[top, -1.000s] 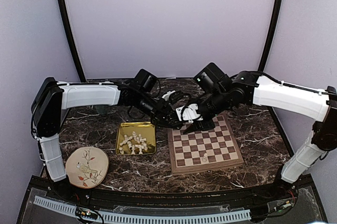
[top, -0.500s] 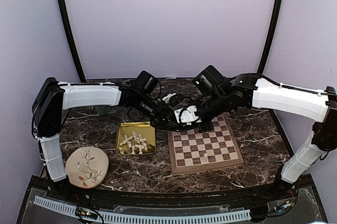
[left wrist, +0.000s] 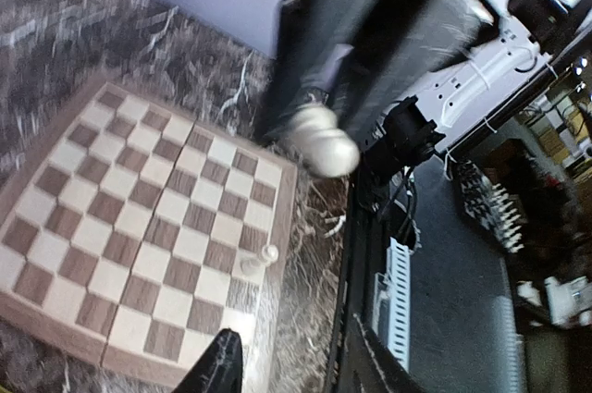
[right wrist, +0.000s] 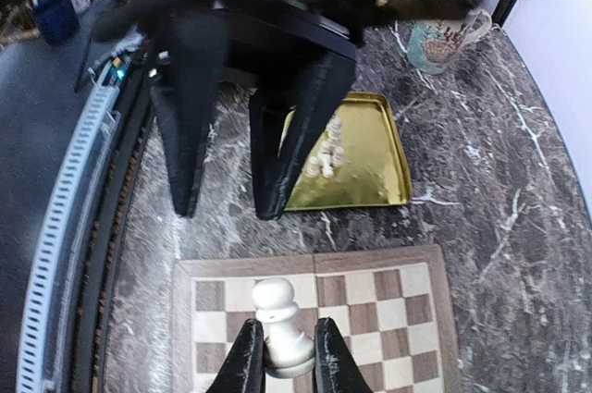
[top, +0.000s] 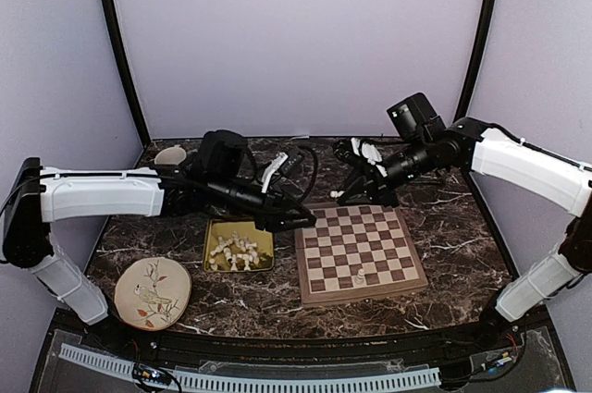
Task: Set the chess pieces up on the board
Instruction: Pass from the left arm to the right, then pass from the right arm to the left
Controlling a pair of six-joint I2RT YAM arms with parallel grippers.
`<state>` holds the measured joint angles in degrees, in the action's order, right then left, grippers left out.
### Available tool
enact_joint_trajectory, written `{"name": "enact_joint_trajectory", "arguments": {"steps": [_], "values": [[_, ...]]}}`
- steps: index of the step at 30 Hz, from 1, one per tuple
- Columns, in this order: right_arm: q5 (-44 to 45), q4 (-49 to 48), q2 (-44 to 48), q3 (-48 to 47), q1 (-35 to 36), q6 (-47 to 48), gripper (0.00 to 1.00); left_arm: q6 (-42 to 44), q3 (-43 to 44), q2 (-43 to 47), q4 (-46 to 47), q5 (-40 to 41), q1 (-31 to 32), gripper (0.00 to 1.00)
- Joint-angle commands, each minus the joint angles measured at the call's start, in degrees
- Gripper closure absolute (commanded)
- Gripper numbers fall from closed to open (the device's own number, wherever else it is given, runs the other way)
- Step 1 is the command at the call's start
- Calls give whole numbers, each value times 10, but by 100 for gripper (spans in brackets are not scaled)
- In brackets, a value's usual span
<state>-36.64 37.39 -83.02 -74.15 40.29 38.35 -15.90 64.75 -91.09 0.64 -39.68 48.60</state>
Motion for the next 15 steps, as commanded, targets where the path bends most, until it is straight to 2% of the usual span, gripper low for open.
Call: {"name": "enact_joint_trajectory", "arguments": {"steps": [1,3,7,15], "values": [[-156,-22,9,21,-24,-73,87,125,-84,79,236,166,63,59],[-186,-30,11,27,-30,-93,87,142,-85,83,251,189,71,58],[-219,-56,10,38,-38,-121,86,147,-70,68,264,165,80,56],[-219,-57,7,48,-38,-113,85,140,-46,36,267,174,84,56]]}}
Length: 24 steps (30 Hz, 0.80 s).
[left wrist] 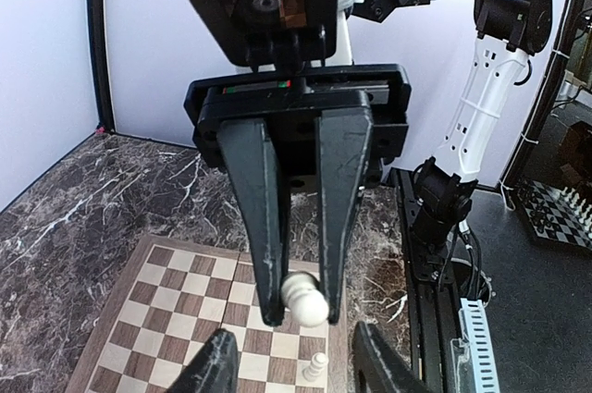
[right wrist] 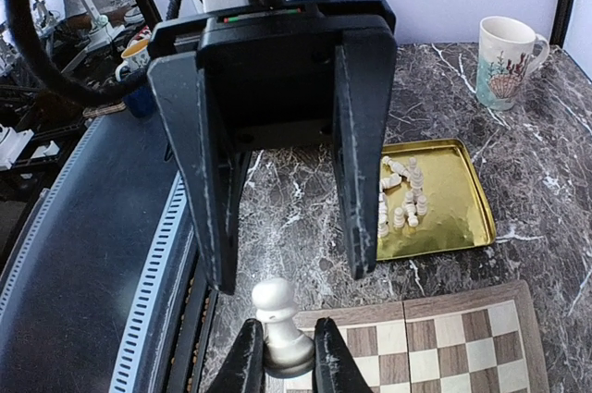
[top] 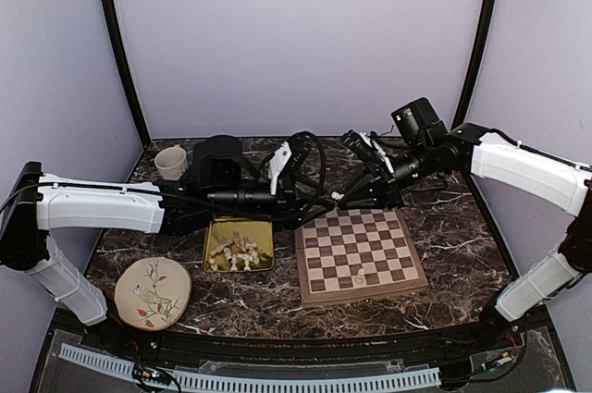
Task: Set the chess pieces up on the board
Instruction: Pass from the right arm to the left
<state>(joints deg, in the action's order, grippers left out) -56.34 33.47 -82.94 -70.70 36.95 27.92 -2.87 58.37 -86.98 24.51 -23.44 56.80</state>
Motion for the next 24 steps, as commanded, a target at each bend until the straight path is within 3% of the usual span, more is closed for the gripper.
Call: {"name": "enact_joint_trajectory", "arguments": {"steps": [1,24], "values": [[-22,-18,7,16,-5,-9,85,8,17,-7,33,11,2,57],[-26,-42,-1,25,-4,-29,83,-11,45,-46,21,-29,3,80]]}}
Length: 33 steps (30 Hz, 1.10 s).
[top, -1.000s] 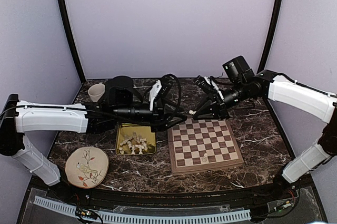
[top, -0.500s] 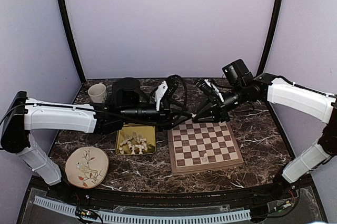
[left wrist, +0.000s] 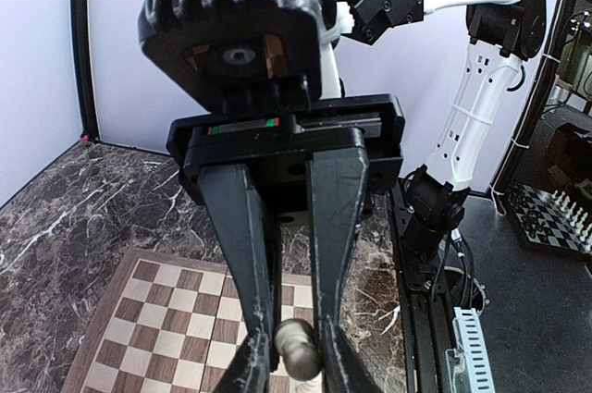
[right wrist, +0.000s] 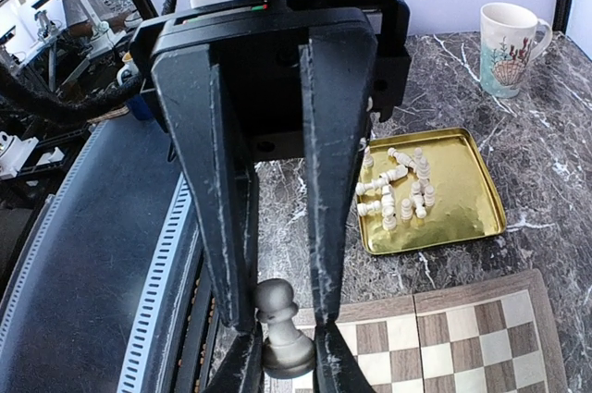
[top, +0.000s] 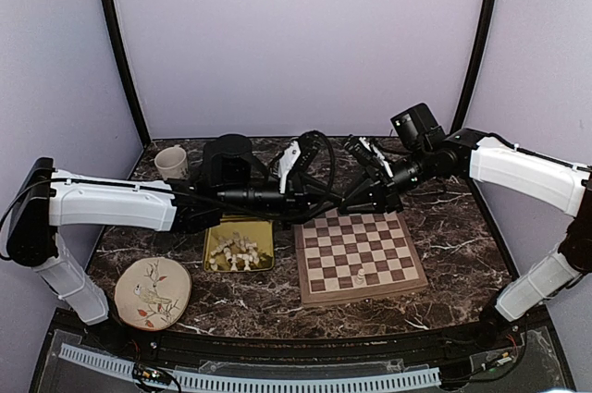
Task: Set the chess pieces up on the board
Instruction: Pass from the right arm to the left, then place the pawn on a2.
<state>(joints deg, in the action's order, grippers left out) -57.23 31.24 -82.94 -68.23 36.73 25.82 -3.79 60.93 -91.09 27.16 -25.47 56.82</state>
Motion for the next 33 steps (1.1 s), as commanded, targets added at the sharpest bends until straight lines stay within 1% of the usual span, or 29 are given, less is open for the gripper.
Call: {"name": "enact_joint_trajectory", "arguments": {"steps": [1,5,7,10,12,14,15,17,19,21,24,26,30,33], "values": [[-18,-20,-1,1,-3,-9,83,-2,20,-5,-7,-8,2,82],[-16,-22,1,4,-3,-9,83,-3,19,-4,-16,-4,2,86],[-12,-22,4,7,-3,-8,80,-1,20,-3,-21,0,2,88],[6,-11,16,13,-9,4,68,12,30,-1,-57,14,2,90],[22,2,29,18,-24,19,56,28,46,-1,-100,26,2,90],[52,26,40,51,-36,40,44,48,63,-3,-153,40,2,90],[69,39,44,64,-43,56,41,60,73,-5,-181,48,2,90],[88,59,54,94,-66,78,39,85,90,-11,-239,64,2,90],[76,59,71,133,-100,83,38,110,105,-17,-294,75,2,90],[73,43,95,171,-132,81,38,134,122,-26,-345,81,3,90],[89,0,128,216,-171,45,38,162,149,-40,-408,92,7,90],[111,-23,136,229,-189,34,39,181,167,-50,-438,104,13,90],[179,-54,140,235,-205,23,40,206,203,-78,-489,122,22,90],[196,-58,140,235,-208,24,40,212,226,-109,-528,123,29,90]]}}
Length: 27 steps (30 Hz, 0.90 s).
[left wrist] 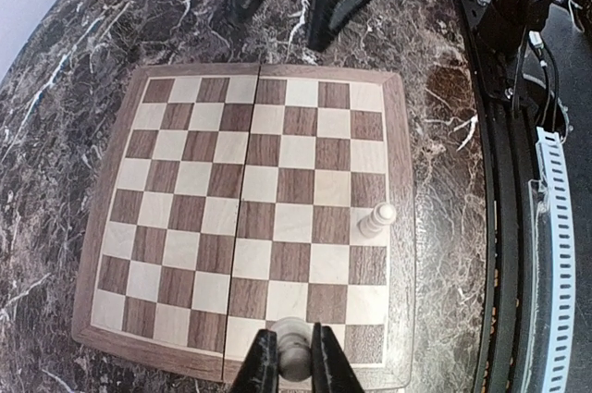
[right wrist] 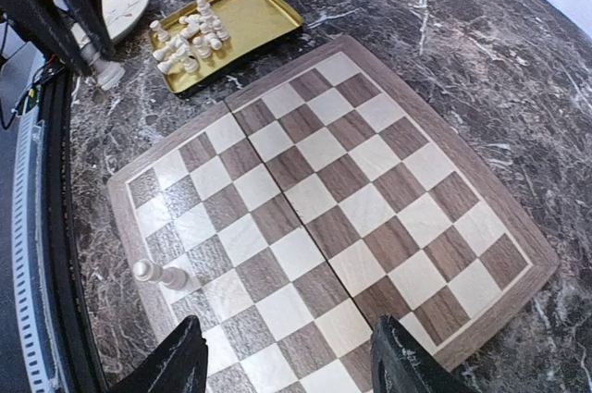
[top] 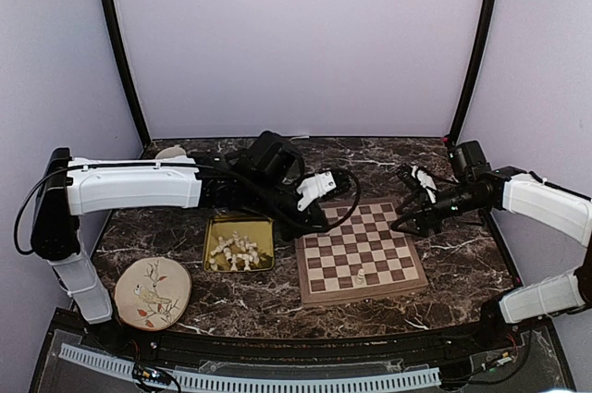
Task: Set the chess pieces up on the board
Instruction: Place the pawn on a2.
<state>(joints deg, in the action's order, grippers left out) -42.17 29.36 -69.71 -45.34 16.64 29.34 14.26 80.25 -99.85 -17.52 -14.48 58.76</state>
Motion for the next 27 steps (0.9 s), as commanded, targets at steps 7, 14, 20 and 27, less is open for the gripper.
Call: {"name": "enact_joint_trajectory", "arguments": {"steps": [7,14,20,27], "values": [[46,-42,5,8,-9,-9,40,63,37,-73,-107,48,35,90],[46,-38,-2,7,-9,-2,41,70,42,-112,-110,55,44,90],[50,-37,3,7,-10,0,41,68,48,-127,-111,57,44,89],[45,-34,-2,6,-10,6,41,60,56,-143,-112,79,44,89]]}}
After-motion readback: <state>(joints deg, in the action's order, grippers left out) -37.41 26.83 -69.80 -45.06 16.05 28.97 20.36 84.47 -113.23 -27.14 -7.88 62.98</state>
